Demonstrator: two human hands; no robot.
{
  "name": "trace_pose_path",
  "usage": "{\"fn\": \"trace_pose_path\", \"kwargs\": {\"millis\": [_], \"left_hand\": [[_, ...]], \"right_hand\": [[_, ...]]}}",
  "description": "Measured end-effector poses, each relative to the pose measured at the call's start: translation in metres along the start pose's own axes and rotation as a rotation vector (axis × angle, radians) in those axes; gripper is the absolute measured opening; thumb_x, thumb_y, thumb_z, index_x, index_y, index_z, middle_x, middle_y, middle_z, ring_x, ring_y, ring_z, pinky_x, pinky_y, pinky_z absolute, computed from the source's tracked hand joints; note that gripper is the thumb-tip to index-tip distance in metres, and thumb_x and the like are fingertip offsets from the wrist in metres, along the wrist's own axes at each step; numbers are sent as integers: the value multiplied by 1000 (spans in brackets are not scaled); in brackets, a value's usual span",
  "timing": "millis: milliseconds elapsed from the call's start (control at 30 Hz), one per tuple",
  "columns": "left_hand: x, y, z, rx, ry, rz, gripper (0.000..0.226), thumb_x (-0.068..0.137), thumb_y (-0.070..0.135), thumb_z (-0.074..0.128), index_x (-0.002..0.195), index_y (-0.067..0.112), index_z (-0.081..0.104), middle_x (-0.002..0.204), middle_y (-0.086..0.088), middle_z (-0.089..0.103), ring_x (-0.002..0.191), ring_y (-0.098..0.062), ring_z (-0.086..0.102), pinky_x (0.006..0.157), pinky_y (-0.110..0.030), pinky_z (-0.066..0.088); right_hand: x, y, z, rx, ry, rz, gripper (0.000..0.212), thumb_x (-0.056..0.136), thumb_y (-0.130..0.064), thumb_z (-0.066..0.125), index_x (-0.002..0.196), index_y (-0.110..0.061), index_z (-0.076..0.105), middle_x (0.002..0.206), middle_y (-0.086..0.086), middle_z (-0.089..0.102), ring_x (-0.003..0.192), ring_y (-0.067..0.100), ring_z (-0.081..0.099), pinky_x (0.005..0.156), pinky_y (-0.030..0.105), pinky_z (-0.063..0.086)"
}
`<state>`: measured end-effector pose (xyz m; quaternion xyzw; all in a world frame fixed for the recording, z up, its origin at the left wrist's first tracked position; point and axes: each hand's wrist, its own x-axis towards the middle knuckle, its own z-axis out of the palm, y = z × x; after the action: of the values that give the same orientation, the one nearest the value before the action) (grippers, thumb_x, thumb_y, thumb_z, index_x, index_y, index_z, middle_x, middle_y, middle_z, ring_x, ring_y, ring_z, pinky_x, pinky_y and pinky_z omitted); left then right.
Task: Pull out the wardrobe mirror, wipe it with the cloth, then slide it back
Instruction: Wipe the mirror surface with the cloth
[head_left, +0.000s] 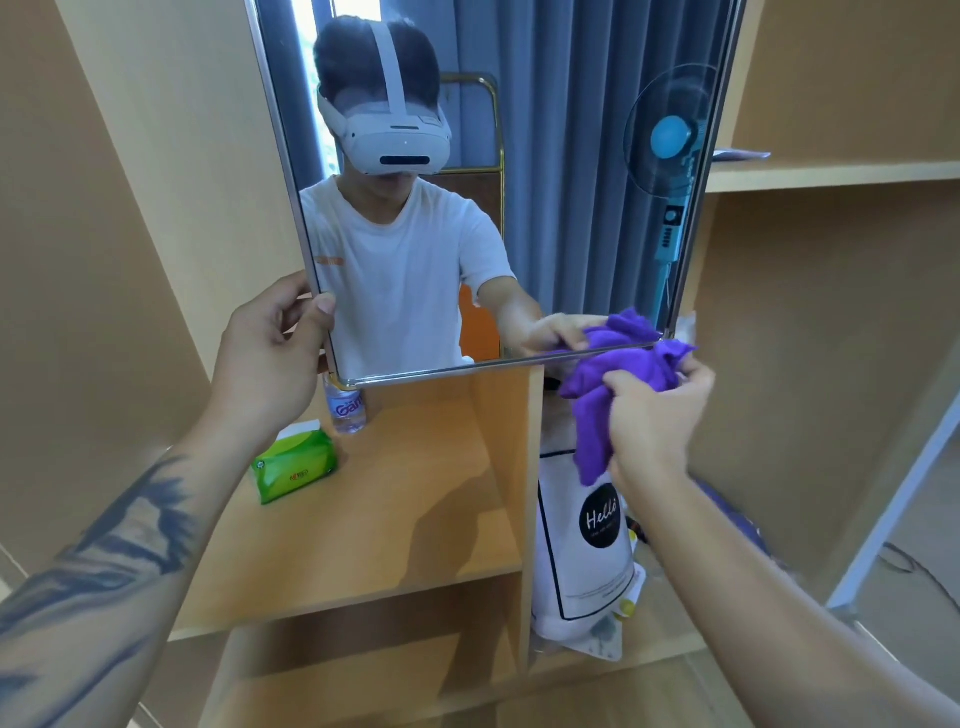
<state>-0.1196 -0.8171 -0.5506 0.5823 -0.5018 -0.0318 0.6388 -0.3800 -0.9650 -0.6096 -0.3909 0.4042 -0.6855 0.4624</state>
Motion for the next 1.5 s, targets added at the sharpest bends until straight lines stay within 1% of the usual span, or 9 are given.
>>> {"fn": "trace_pose_path", "kwargs": {"millis": [167, 367, 533, 700, 900, 1067, 1233, 1367, 1500], "left_hand": [[1, -1, -1, 0, -6, 3, 31, 110, 28, 53, 107, 51, 74, 85, 9, 70, 84, -12, 65, 88, -52, 64], [4, -5, 0, -28, 8, 25, 30, 111, 26, 54, 111, 49, 74, 88, 9, 73, 85, -12, 68, 79, -35, 66], [5, -9, -1, -48, 12, 29, 30, 110, 27, 54, 111, 49, 75, 85, 12, 71, 83, -10, 66, 73, -25, 64], [4, -7, -1, -35, 19, 28, 31, 110, 26, 54, 108, 50, 75, 80, 14, 68, 79, -9, 64, 72, -24, 64], [3, -6, -1, -14, 31, 28, 31, 109, 27, 54, 109, 50, 75, 81, 15, 70, 79, -10, 63, 76, -31, 66], [1, -2, 0, 29, 35, 3, 32, 109, 27, 54, 106, 52, 74, 83, 15, 69, 82, -19, 62, 81, -47, 66], [-1, -1, 0, 54, 48, -10, 26, 107, 30, 55, 106, 48, 74, 79, 14, 67, 77, -16, 57, 85, -60, 63], [-1, 0, 0, 51, 48, -13, 22, 105, 35, 56, 111, 45, 74, 80, 11, 66, 77, -19, 56, 87, -64, 61], [-1, 4, 1, 98, 68, -40, 20, 106, 32, 59, 120, 34, 72, 87, 9, 70, 79, -20, 63, 89, -62, 60]], "right_hand": [[-39, 18, 28, -47, -171, 19, 61, 81, 2, 74, 122, -31, 44, 108, -19, 56, 77, -18, 62, 63, 6, 49], [-9, 0, 6, -7, -141, 152, 59, 81, 5, 73, 128, -23, 51, 112, 0, 68, 82, 10, 71, 65, 24, 56], [33, -26, -17, 41, 45, 159, 64, 84, 10, 64, 141, -14, 48, 120, 7, 67, 83, 14, 67, 65, 24, 57], [22, -26, 4, 11, 72, 162, 59, 84, 10, 55, 138, -13, 48, 122, 10, 66, 105, 31, 71, 94, 52, 60], [-24, -11, 37, 193, -39, 293, 55, 81, 14, 60, 122, -22, 49, 109, 4, 66, 81, 21, 68, 70, 36, 61], [-5, -21, 13, 196, -65, 291, 60, 82, 17, 61, 134, -12, 50, 113, 11, 68, 73, 20, 68, 62, 33, 59], [45, -38, -7, 200, 181, 136, 57, 76, 19, 59, 122, -15, 51, 125, 17, 68, 86, 25, 66, 83, 41, 60], [63, -50, -8, -83, 64, -161, 53, 80, 5, 62, 120, -29, 53, 110, -17, 62, 99, 10, 66, 91, 23, 54], [74, -80, 1, -261, -89, -428, 48, 76, -2, 56, 108, -37, 60, 102, -27, 64, 93, -1, 62, 87, 16, 49]]}}
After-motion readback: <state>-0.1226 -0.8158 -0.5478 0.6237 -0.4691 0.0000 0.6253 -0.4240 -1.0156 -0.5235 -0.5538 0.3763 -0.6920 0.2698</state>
